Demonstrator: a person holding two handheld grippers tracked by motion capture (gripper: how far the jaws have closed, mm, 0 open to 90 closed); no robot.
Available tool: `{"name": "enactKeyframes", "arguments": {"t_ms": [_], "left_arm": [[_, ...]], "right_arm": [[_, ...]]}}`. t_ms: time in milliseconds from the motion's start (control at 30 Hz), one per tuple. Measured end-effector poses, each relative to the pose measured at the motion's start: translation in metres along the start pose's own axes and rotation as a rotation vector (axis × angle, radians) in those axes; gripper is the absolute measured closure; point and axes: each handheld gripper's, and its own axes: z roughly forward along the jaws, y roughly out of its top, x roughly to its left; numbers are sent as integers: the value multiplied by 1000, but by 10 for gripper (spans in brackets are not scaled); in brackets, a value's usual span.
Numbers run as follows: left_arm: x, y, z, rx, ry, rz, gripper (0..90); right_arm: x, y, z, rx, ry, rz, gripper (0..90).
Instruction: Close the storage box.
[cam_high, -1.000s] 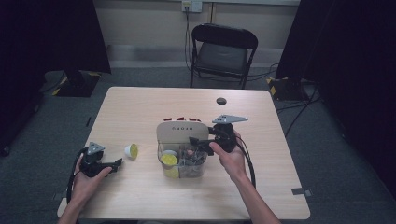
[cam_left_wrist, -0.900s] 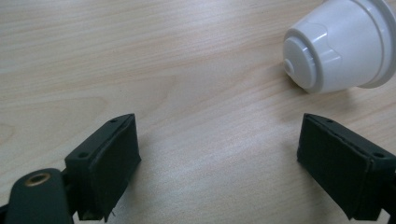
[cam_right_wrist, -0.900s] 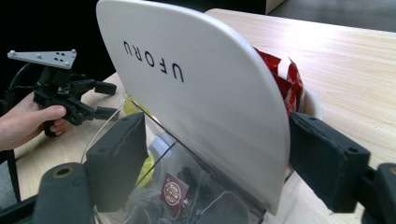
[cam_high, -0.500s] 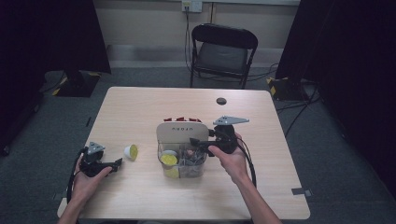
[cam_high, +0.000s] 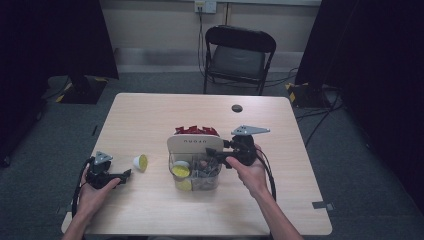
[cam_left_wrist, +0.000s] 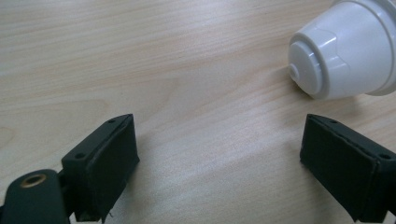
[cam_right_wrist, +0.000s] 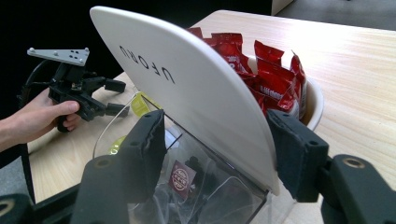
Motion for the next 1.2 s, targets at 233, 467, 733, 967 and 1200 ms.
{"name": "enactKeyframes", "arguments": {"t_ms": [233, 467, 733, 967, 1200], "left_arm": [[0, 0, 0, 0, -4, 0, 104], [1, 1, 1, 0, -5, -3, 99], [1, 1, 2, 2, -1, 0, 90], [1, 1, 2, 2, -1, 0, 90], [1, 2, 3, 2, -7, 1, 86]], "right_arm": [[0, -3, 1, 9, 2, -5, 387], [1, -4, -2, -1, 1, -8, 384], [2, -5, -3, 7, 9, -11, 341], [5, -10, -5, 9, -16, -22, 320], [13, -12, -7, 17, -12, -41, 301]]}}
